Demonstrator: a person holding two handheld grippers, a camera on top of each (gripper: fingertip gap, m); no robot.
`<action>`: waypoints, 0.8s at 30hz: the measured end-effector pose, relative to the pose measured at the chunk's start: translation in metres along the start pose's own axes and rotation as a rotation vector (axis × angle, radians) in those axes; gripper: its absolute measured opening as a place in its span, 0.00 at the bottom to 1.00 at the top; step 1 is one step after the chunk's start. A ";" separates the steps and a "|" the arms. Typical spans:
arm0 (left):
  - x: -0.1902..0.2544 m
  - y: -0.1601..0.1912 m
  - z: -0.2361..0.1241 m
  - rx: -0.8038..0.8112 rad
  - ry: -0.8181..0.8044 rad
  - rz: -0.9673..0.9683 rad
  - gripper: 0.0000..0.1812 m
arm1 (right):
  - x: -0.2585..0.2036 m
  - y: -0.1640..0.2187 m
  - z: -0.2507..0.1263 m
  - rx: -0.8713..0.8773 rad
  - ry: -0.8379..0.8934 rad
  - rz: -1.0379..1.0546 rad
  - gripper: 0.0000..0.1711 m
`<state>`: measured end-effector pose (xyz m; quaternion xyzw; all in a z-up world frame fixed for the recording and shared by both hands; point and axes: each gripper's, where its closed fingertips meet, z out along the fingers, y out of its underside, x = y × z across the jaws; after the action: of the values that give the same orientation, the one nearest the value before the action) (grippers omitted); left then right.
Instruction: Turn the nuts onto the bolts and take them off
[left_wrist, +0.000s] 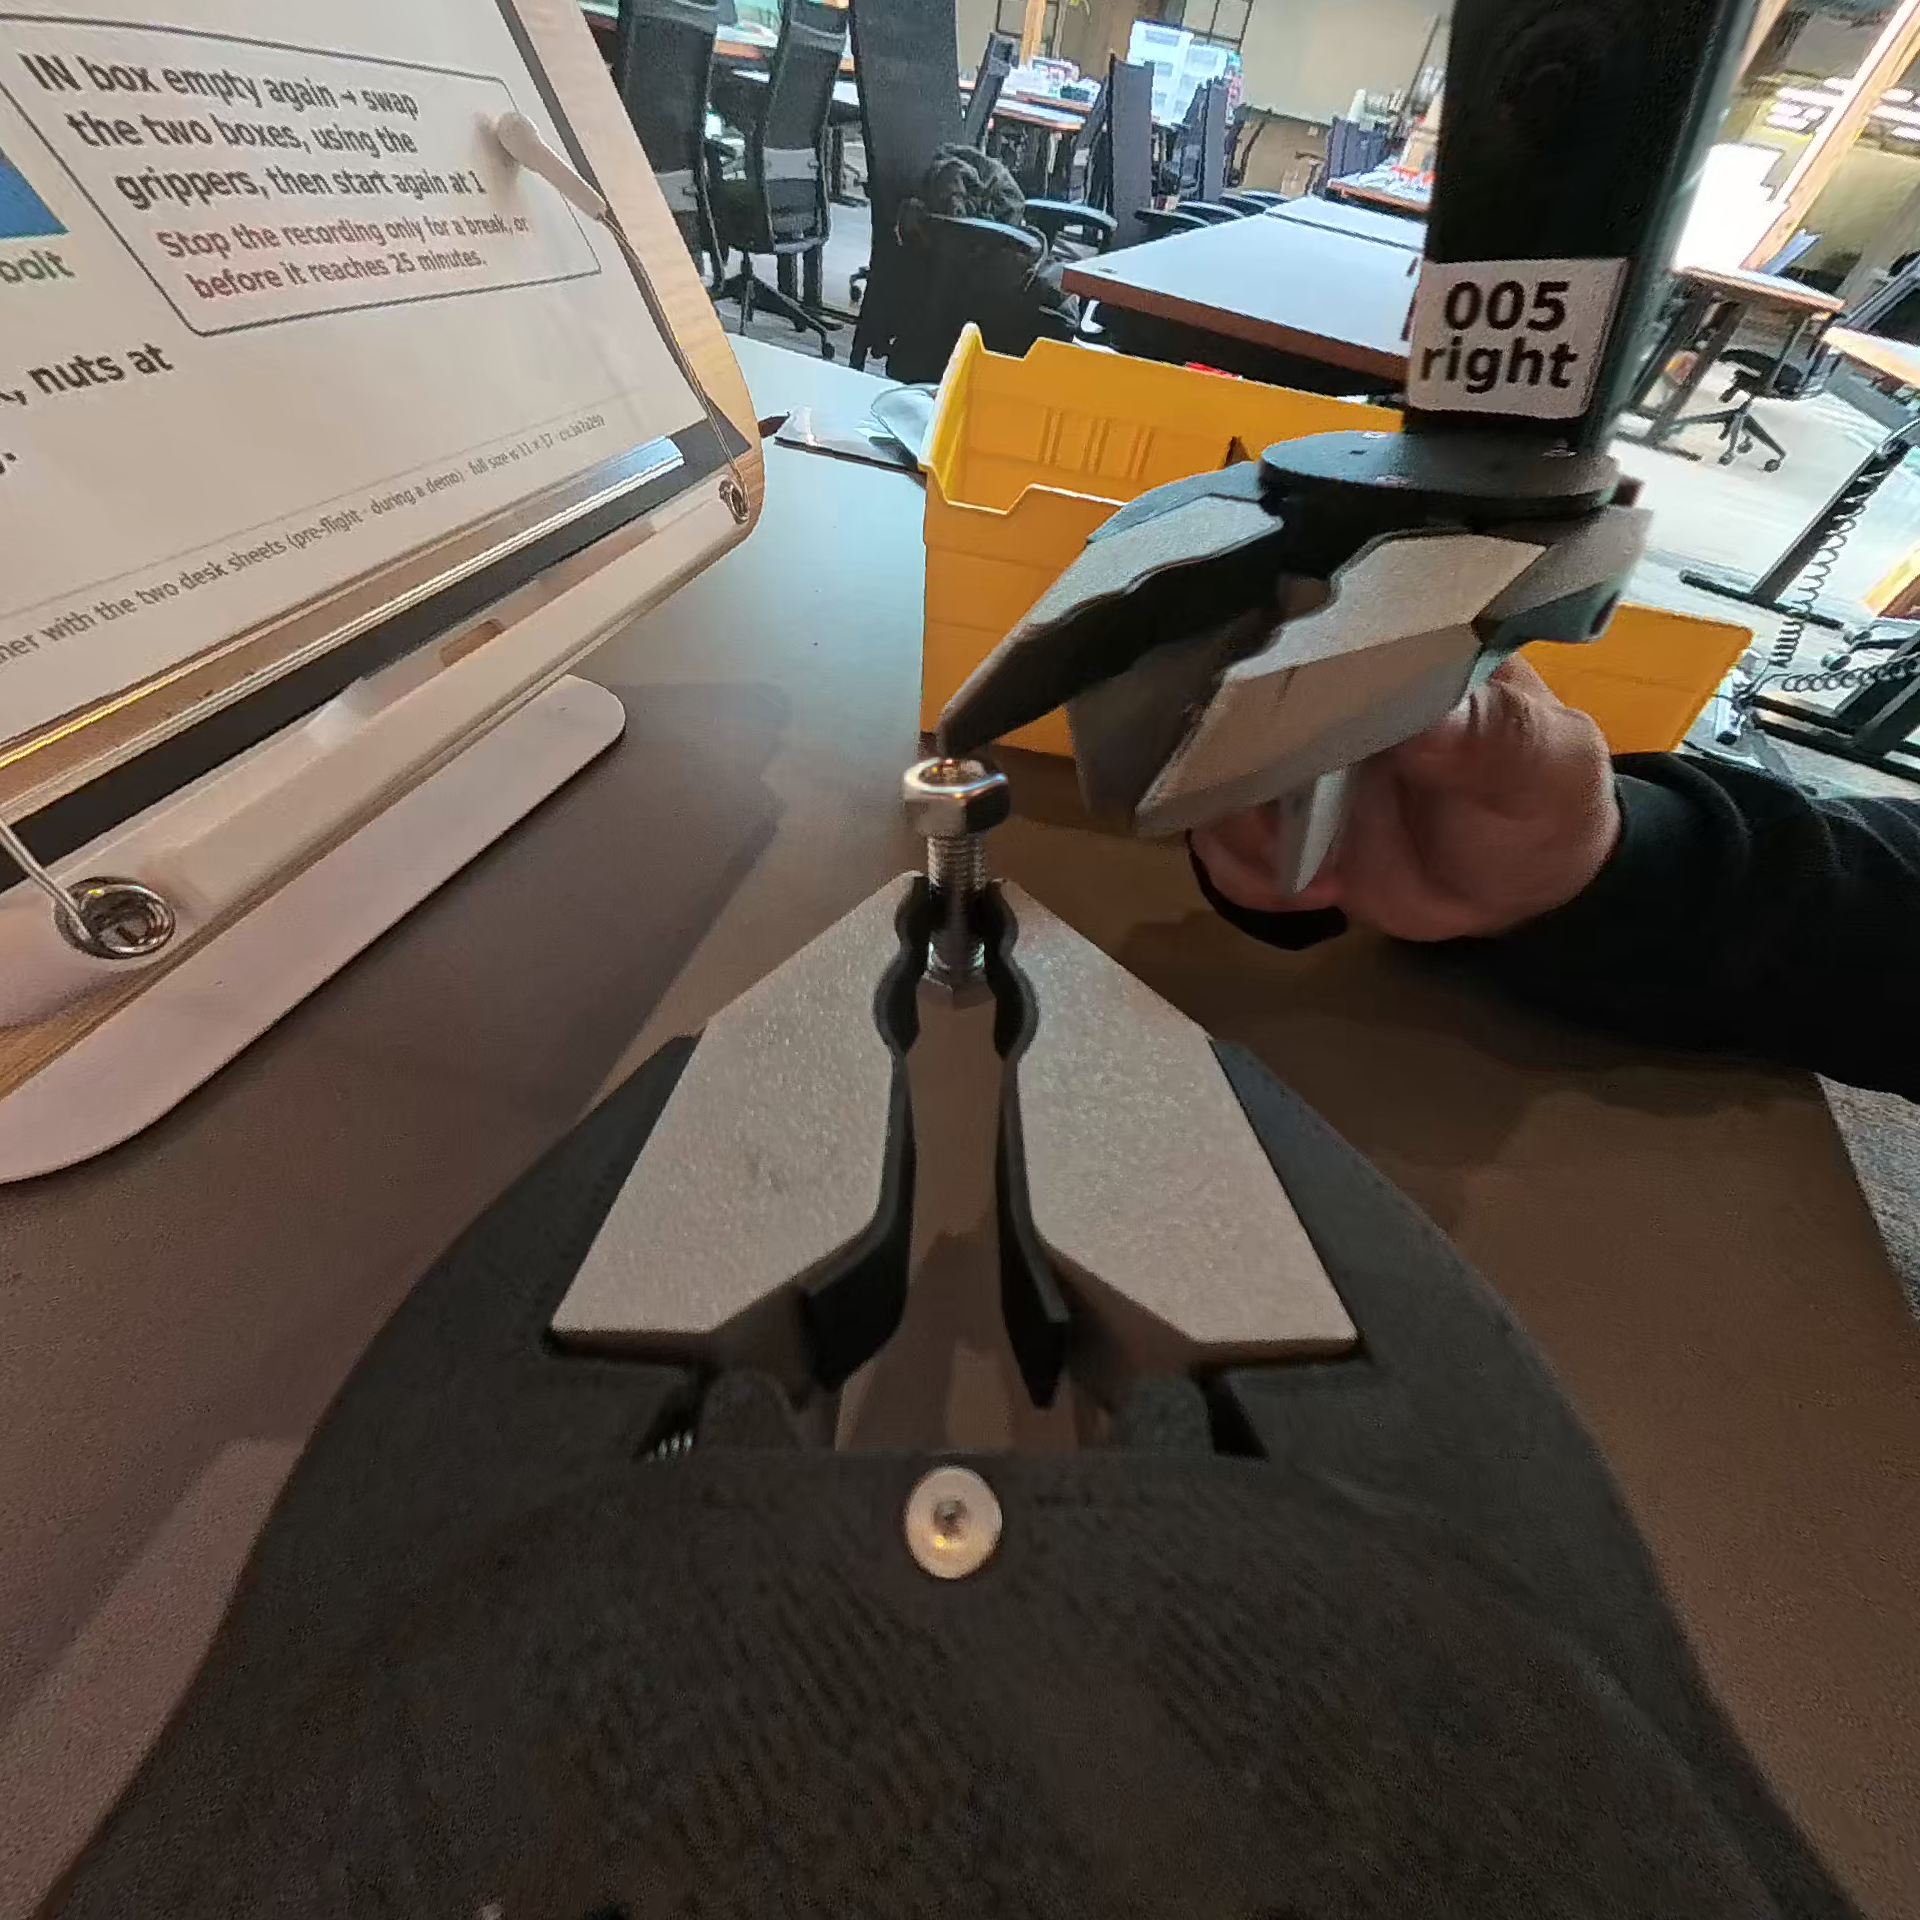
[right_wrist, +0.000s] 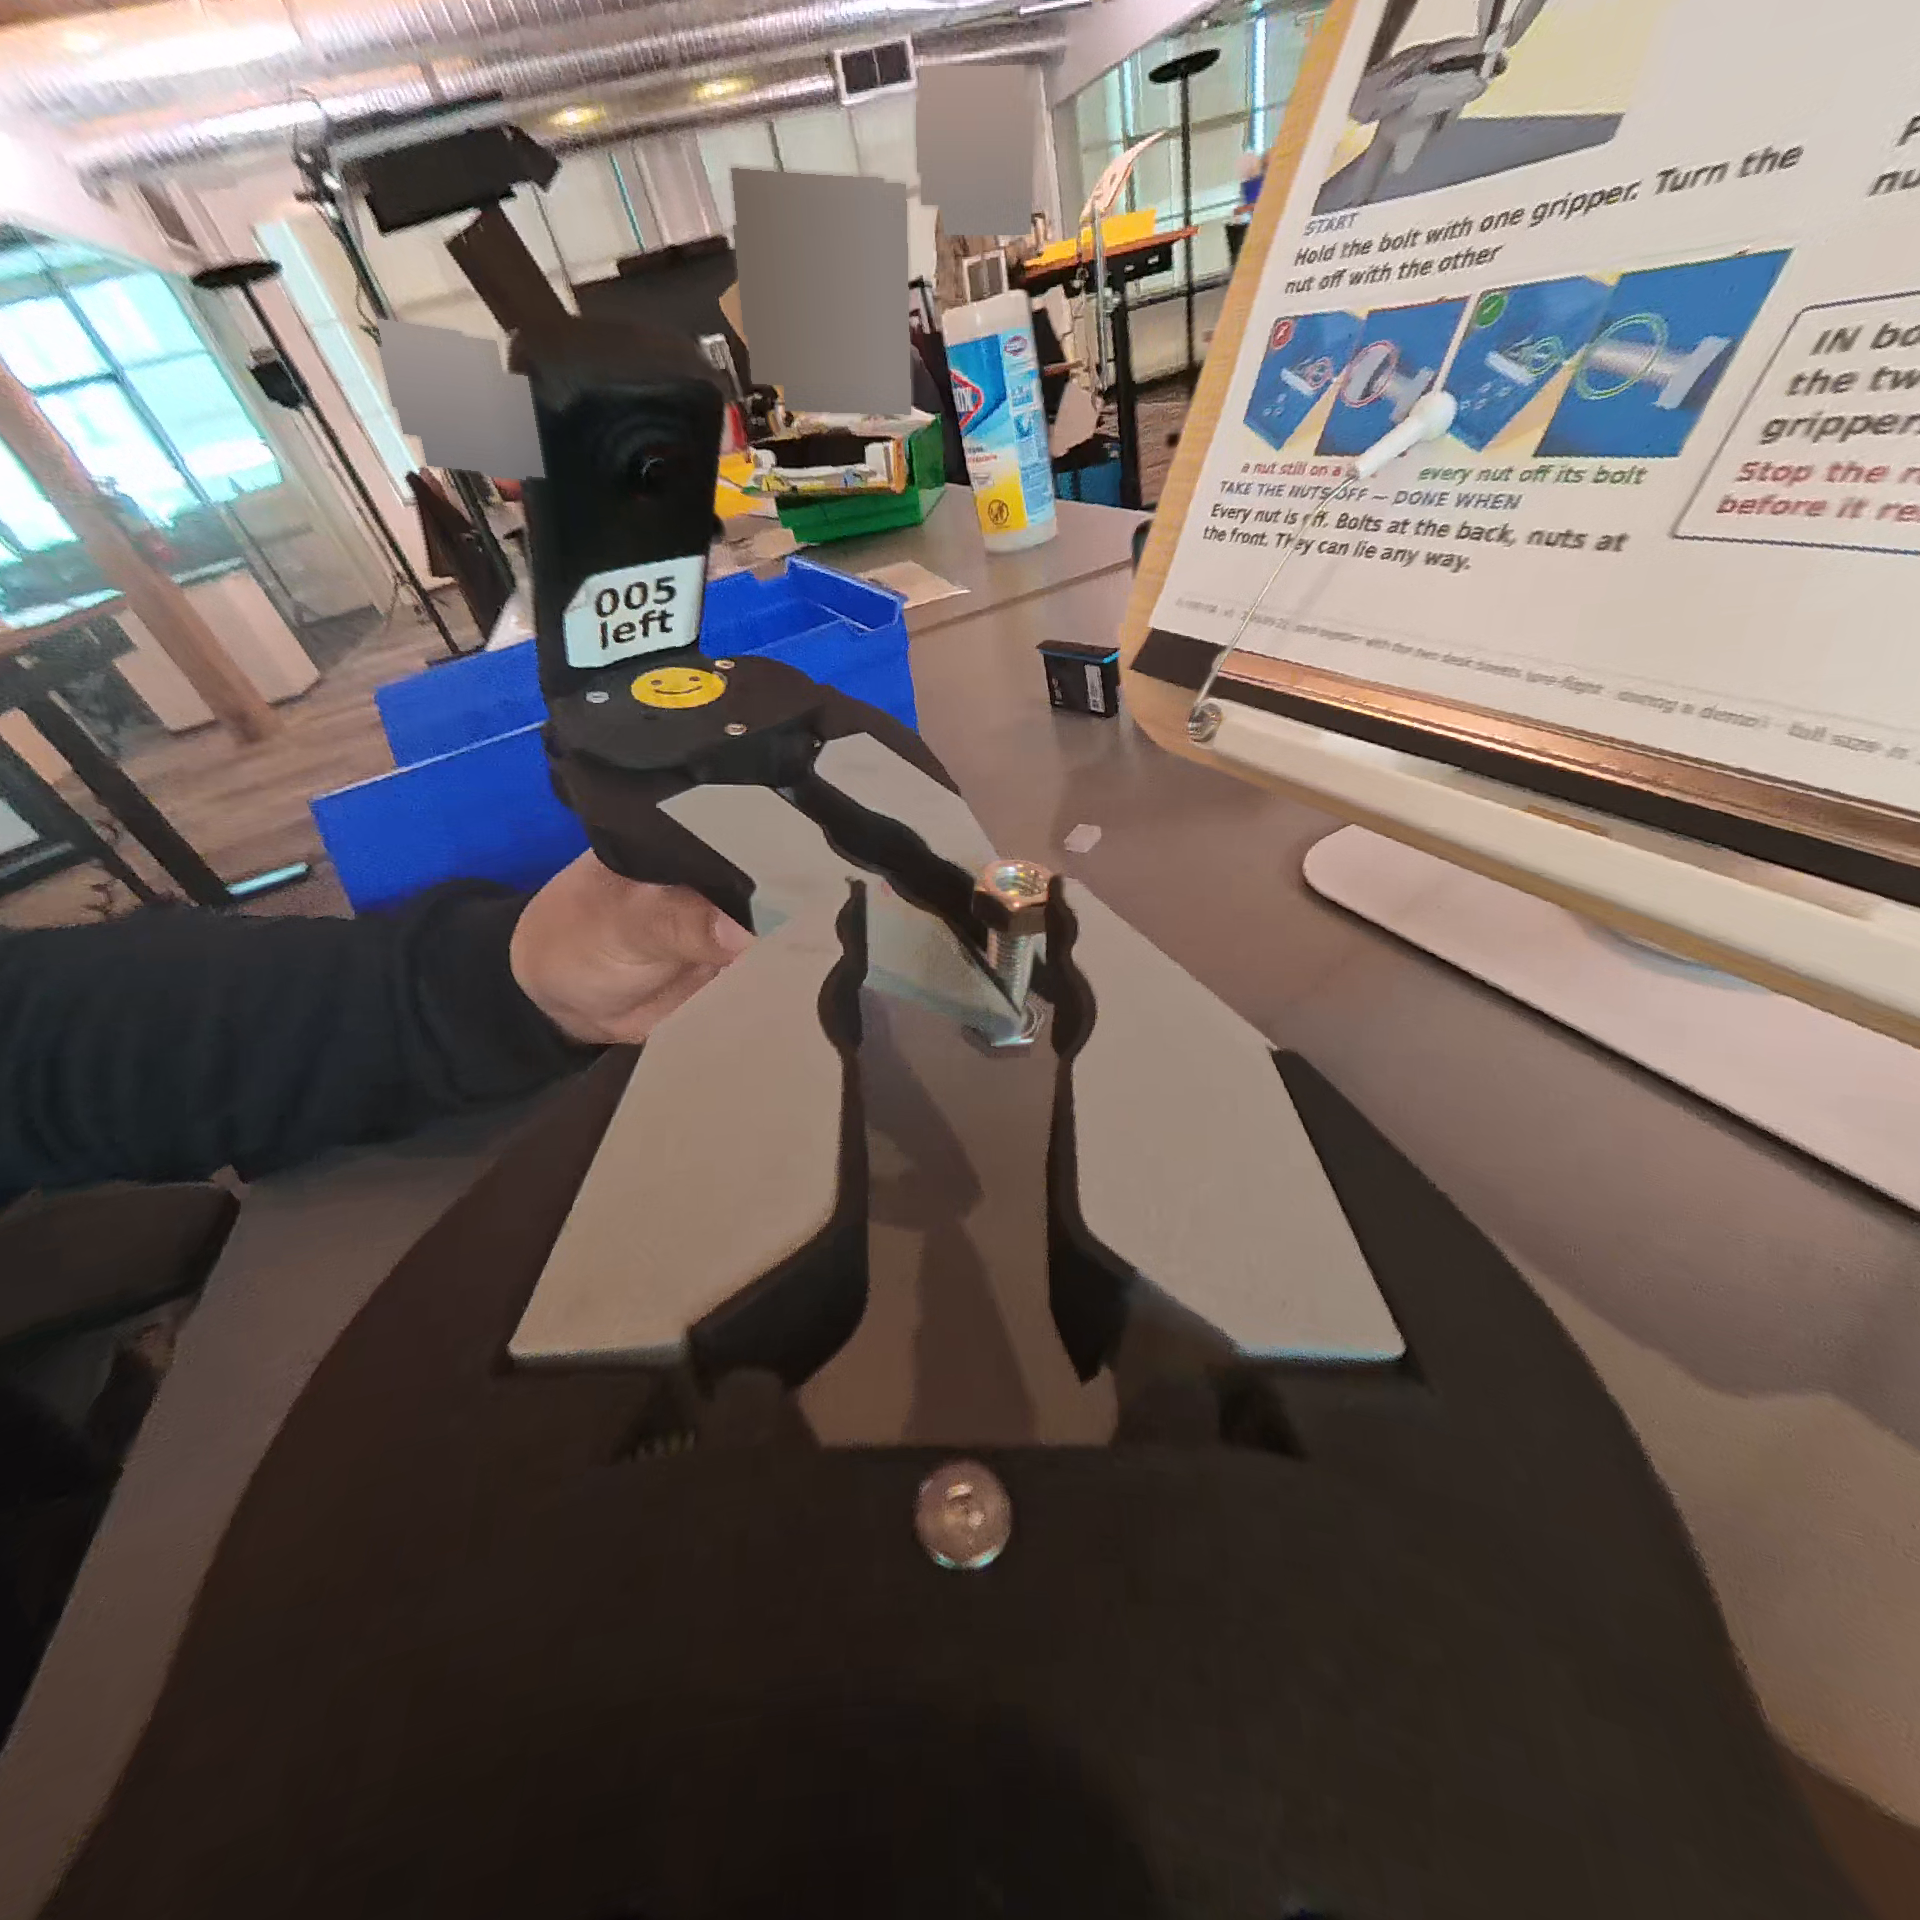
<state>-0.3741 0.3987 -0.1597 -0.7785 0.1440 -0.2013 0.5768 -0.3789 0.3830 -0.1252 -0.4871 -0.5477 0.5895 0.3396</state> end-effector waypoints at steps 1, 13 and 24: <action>0.000 0.000 0.000 -0.001 0.001 0.001 0.04 | 0.002 0.001 0.001 -0.004 0.021 -0.009 0.18; 0.015 0.005 0.013 -0.036 0.043 0.034 0.04 | -0.010 0.004 0.017 -0.023 -0.073 0.018 0.21; 0.002 0.007 0.007 -0.032 0.012 0.005 0.04 | 0.008 -0.001 -0.006 0.002 0.010 0.008 0.21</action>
<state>-0.3684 0.4018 -0.1677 -0.7862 0.1525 -0.2020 0.5638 -0.3756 0.3922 -0.1250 -0.4918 -0.5434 0.5889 0.3406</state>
